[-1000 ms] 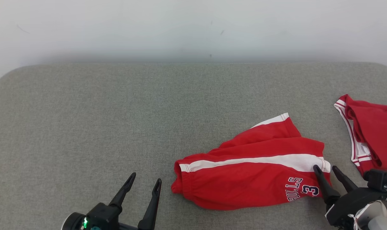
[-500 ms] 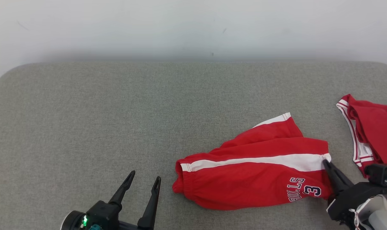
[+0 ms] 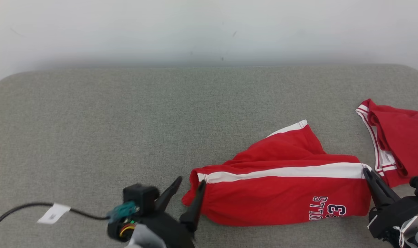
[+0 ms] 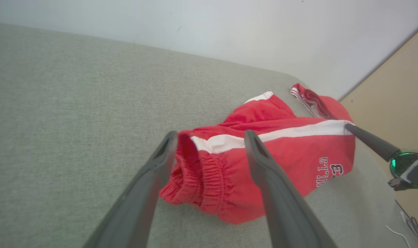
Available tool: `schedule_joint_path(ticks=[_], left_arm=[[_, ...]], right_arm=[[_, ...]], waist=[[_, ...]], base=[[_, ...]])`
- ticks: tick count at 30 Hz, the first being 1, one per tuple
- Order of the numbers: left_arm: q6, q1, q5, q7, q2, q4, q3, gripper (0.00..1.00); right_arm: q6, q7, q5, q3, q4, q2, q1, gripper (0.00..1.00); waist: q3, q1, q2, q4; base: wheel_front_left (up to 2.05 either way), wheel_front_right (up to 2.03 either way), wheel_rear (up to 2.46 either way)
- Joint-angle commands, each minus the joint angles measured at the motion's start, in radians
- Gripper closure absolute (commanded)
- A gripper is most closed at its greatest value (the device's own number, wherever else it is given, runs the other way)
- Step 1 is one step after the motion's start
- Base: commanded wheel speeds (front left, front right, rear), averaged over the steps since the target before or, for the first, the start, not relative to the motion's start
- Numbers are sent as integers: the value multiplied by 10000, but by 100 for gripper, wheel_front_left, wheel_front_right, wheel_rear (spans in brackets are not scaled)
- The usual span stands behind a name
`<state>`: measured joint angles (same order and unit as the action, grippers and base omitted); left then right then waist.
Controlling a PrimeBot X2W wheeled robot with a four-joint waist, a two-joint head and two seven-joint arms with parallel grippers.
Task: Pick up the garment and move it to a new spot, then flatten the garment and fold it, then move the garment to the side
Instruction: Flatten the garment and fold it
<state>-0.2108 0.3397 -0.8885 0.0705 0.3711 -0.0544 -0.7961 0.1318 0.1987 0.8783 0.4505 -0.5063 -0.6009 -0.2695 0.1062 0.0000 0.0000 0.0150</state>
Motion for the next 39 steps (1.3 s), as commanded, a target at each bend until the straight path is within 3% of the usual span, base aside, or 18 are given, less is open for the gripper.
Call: schedule_joint_path(ticks=[1, 8, 18, 22, 25, 27, 32, 39], left_arm=[[81, 362, -161, -211, -292, -231, -66, 0], [-295, 1421, -447, -1412, -1111, -1737, -269, 0], [-364, 1997, -362, -2010, -1400, -3007, -562, 2], [-265, 2025, -479, -1986, -1505, -3243, -547, 29], [-106, 2058, -644, -1980, -1594, -3449, -485, 63], [60, 2044, -780, -1918, -1661, -3577, -425, 100], [507, 1947, -1031, -1402, -1701, -3764, -105, 100], [1589, 1594, -2339, -1067, -1520, -3091, 954, 100]], right_arm=[[-27, -45, -100, -50, 40, 8, 6, 100], [-27, -294, -404, -65, 160, 255, -237, 100], [-27, -379, -567, -225, 271, 297, -233, 100], [-27, -415, -621, -274, 289, 331, -159, 100], [-27, -452, -657, -292, 309, 342, -124, 100], [-27, -474, -699, -296, 334, 336, -111, 100], [-27, -441, -704, -322, 412, 244, -14, 100], [-27, -442, -192, -477, 967, -49, 41, 100]], waist=[[79, 0, 0, -53], [312, 0, 0, -200], [394, 0, 0, -375], [375, 0, 0, -404], [354, 0, 0, -408], [332, 0, 0, -412], [124, 0, 0, -370], [-525, 0, 0, -254]], base=[[0, 0, 0], [0, 0, 0], [0, 0, 0], [0, 0, 0], [0, 0, 0], [0, 0, 0], [0, 0, 0], [0, 0, 0]])
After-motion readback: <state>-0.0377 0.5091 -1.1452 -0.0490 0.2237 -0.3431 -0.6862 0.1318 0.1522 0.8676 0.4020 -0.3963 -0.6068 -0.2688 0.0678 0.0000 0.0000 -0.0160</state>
